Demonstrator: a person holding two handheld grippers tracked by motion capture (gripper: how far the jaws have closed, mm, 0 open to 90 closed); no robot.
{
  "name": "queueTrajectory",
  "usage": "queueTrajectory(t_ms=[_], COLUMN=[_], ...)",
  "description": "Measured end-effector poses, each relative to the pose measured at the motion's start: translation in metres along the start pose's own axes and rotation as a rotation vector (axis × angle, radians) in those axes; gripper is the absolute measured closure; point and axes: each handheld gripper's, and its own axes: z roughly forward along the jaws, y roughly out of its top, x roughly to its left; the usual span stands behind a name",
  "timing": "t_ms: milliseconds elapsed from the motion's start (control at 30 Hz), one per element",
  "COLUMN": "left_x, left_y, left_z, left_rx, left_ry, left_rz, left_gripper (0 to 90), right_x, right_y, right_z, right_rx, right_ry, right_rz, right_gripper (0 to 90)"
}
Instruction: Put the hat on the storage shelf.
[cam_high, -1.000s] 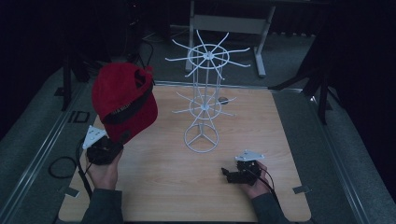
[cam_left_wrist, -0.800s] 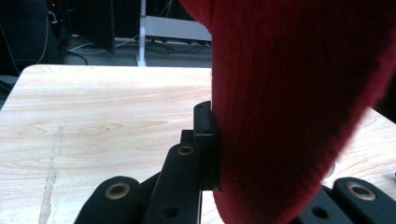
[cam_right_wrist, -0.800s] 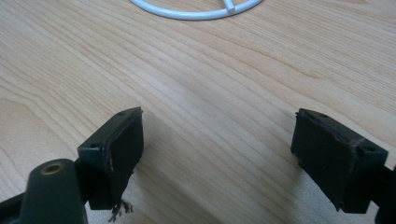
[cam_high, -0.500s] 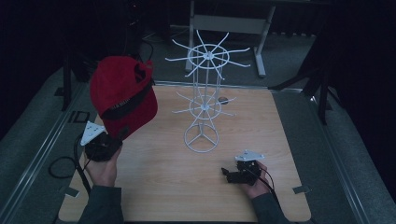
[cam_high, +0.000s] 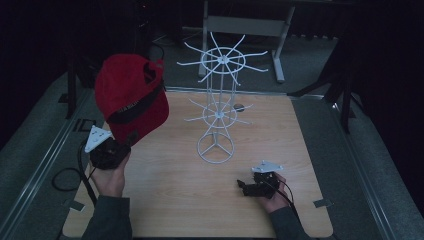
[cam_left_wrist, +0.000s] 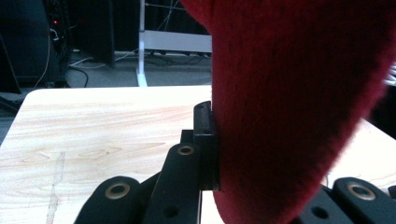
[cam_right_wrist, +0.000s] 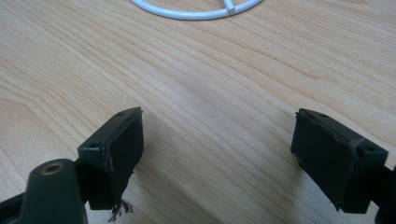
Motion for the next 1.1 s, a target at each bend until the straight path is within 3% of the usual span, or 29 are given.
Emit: queueTrajectory(t_ms=[700, 1100], left_x=[-0.001, -0.005], left_y=[0.016, 0.025], left_z=[-0.003, -0.003], left_rx=[-0.033, -0.054], left_ry=[-0.002, -0.023], left_rz=[-0.007, -0.002], left_gripper=[86.1, 86.0], right_x=[0.000, 0.000], right_y=[0.000, 0.000], right_z=[0.000, 0.000], right_rx=[0.001, 0.002], right_ry=[0.000, 0.000], right_rz=[0.000, 0.000], right_gripper=[16.9, 16.9])
